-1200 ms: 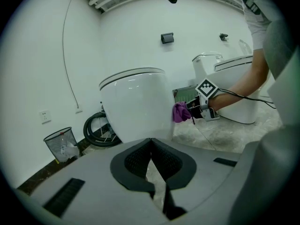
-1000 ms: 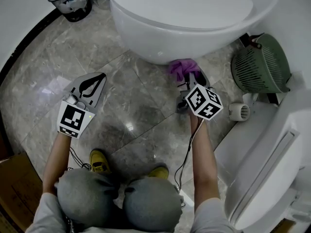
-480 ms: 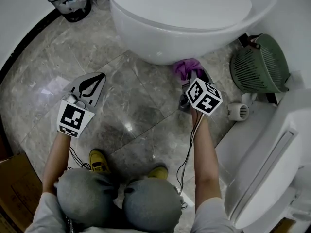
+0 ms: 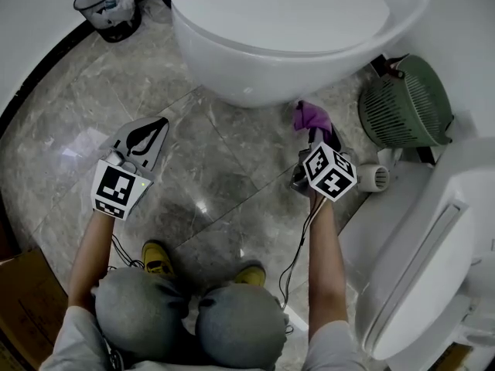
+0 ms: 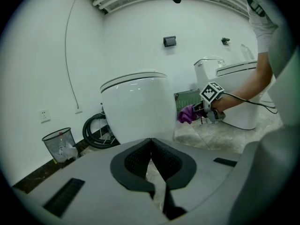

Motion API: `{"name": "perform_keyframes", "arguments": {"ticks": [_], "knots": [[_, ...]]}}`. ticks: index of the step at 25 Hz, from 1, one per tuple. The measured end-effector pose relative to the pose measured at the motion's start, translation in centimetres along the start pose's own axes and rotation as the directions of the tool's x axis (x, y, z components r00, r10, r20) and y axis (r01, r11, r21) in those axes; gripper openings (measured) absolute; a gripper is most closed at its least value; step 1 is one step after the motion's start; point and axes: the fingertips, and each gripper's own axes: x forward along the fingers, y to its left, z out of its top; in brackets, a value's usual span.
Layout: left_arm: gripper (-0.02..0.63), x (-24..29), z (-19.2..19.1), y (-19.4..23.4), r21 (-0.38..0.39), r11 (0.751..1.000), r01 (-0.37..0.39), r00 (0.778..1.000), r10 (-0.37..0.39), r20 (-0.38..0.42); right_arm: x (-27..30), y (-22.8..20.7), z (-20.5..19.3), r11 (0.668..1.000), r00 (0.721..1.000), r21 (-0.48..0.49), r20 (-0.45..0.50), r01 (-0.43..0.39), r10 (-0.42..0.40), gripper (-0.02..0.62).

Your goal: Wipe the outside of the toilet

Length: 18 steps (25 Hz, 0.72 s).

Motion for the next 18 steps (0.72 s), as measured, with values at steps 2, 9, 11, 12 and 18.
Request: {"name": "perform_keyframes", "arguments": {"ticks": [2, 9, 11, 12, 18], "knots": [[0.017, 0.2, 0.7, -0.3, -0.001, 1.0, 0.022, 1.0, -0.022, 0.001, -0.7, -0.1, -0.1, 1.0, 1.0, 0.018, -0.007, -0.005, 0.006, 0.086], [0.017, 0.1, 2.7, 1.3, 0.004, 1.0, 0.023, 0.999, -0.022, -0.025, -2.3, 1.3, 1.9, 0.999, 0.999, 0.018, 0.036, -0.033, 0.032, 0.086], [0.017, -0.2, 3.5, 1.7, -0.007, 1.0, 0.021, 0.999, -0.022, -0.038, -2.6, 2.0, 2.9, 0.999, 0.999, -0.001, 0.028, -0.042, 0.042, 0.086], [0.017, -0.3, 3.9, 1.8, -0.015, 1.0, 0.021, 0.999, -0.022, -0.045, -2.8, 2.3, 3.2, 0.999, 0.999, -0.005, 0.019, -0.042, 0.042, 0.086], [0.017, -1.3, 7.1, 2.4, -0.072, 0.997, 0.025, 0.997, -0.03, -0.071, -3.9, 4.8, 5.8, 0.997, 0.997, -0.01, -0.022, -0.074, 0.074, 0.085]]}}
